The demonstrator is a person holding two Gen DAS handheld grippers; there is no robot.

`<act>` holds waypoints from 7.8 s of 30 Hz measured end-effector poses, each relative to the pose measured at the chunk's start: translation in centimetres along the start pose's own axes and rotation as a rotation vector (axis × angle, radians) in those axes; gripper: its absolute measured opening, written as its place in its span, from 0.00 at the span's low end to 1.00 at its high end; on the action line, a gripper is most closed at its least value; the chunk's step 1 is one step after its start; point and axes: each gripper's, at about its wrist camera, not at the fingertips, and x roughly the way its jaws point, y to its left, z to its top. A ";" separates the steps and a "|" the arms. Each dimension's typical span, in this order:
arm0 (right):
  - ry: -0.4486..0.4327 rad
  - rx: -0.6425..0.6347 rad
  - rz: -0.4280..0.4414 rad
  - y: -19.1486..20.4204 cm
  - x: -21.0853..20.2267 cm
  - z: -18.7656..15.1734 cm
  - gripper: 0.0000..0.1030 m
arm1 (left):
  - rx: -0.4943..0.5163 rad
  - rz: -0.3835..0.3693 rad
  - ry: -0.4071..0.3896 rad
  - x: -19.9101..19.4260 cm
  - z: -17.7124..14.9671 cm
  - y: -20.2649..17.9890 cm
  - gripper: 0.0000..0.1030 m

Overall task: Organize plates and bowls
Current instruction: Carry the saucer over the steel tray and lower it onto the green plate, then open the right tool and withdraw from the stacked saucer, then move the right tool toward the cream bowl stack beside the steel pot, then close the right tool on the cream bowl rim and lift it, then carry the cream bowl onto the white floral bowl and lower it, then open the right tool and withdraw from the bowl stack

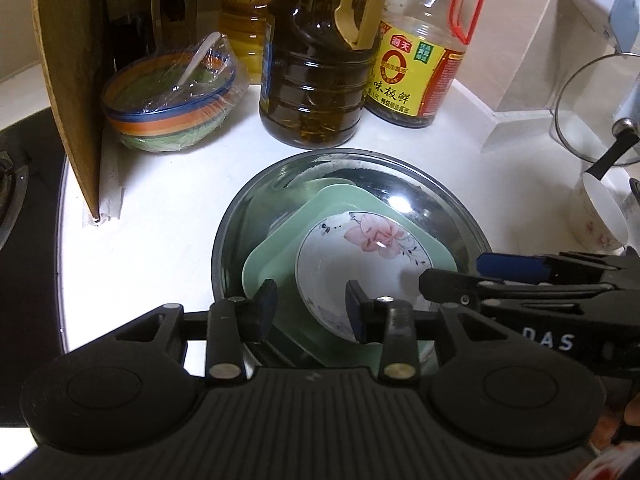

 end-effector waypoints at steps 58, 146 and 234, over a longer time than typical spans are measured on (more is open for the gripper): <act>-0.109 0.226 -0.147 -12.8 -21.5 -16.5 0.63 | 0.283 -0.142 0.013 -7.9 -10.7 -22.2 0.38; -0.180 0.353 -0.340 -20.4 -18.4 -11.8 0.11 | 0.416 -0.305 0.054 1.4 -3.0 -28.7 0.13; -0.241 0.385 -0.423 -28.7 -14.5 -1.8 0.38 | 0.441 -0.324 -0.007 8.1 8.9 -33.2 0.19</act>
